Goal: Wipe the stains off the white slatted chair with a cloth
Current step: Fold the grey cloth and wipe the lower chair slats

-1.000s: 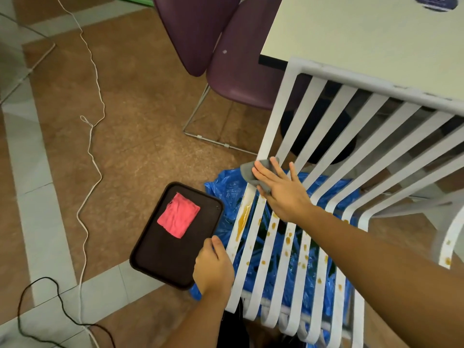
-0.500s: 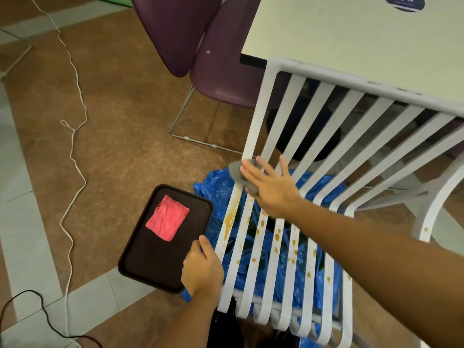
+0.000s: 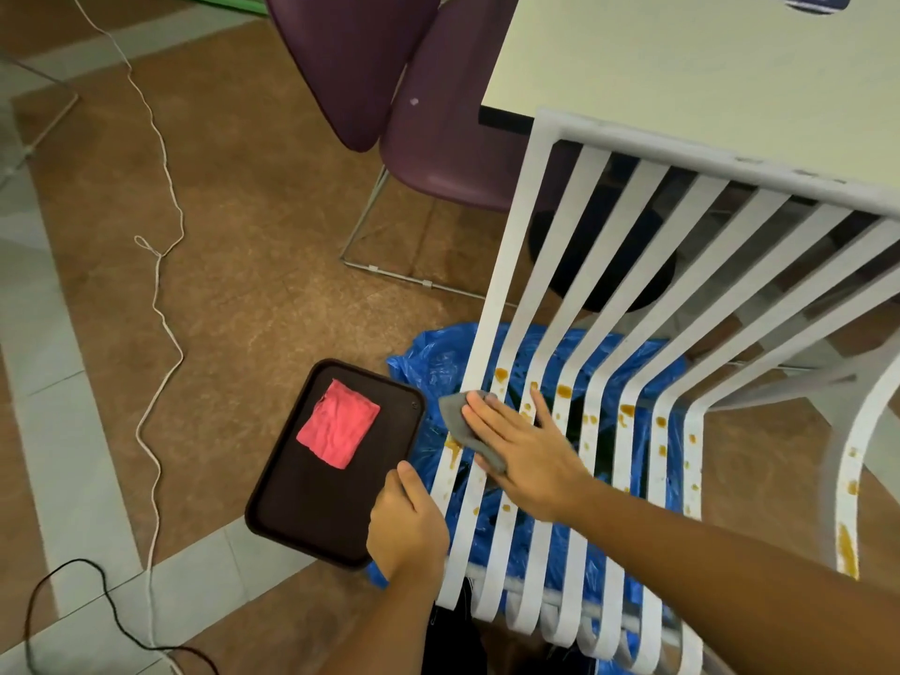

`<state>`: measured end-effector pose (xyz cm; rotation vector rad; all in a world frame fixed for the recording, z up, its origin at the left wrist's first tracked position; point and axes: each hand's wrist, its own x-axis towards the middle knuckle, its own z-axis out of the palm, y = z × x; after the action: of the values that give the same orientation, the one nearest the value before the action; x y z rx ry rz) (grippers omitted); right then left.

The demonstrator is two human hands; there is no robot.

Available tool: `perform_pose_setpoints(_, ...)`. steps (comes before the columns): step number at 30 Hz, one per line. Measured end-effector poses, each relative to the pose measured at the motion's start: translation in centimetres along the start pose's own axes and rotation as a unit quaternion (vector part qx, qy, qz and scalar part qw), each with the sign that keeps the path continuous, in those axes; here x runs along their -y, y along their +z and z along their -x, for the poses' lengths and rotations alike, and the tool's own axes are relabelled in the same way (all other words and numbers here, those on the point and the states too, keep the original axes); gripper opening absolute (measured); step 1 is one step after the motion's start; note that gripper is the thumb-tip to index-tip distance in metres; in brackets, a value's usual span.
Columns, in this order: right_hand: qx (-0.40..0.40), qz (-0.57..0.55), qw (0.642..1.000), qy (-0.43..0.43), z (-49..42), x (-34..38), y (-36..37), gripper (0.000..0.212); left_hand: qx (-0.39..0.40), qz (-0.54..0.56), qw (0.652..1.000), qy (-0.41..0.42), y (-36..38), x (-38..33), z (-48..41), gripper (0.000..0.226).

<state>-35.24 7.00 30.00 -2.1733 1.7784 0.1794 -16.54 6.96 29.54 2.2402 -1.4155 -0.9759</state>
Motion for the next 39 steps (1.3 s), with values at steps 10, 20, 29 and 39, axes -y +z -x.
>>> perform_pose_setpoints(10,-0.045,0.055,0.995,0.069,-8.2,-6.5,-7.7,0.064,-0.022,0.023,0.999,0.02,-0.5,-0.9,0.2,0.047)
perform_pose_setpoints(20,0.002,-0.094,0.995,-0.017,-1.6,3.3,0.8,0.067,-0.009,0.011,1.0,-0.008,0.5,-0.3,-0.8,0.046)
perform_pose_setpoints(29,-0.016,-0.05,0.998,0.043,-8.6,-5.6,-6.4,0.057,-0.002,0.041,0.999,-0.024,0.4,0.0,-0.6,0.049)
perform_pose_setpoints(39,0.008,-0.187,0.982,0.033,-0.3,6.9,1.3,0.065,-0.052,0.112,0.992,-0.027,0.5,0.5,-0.4,0.058)
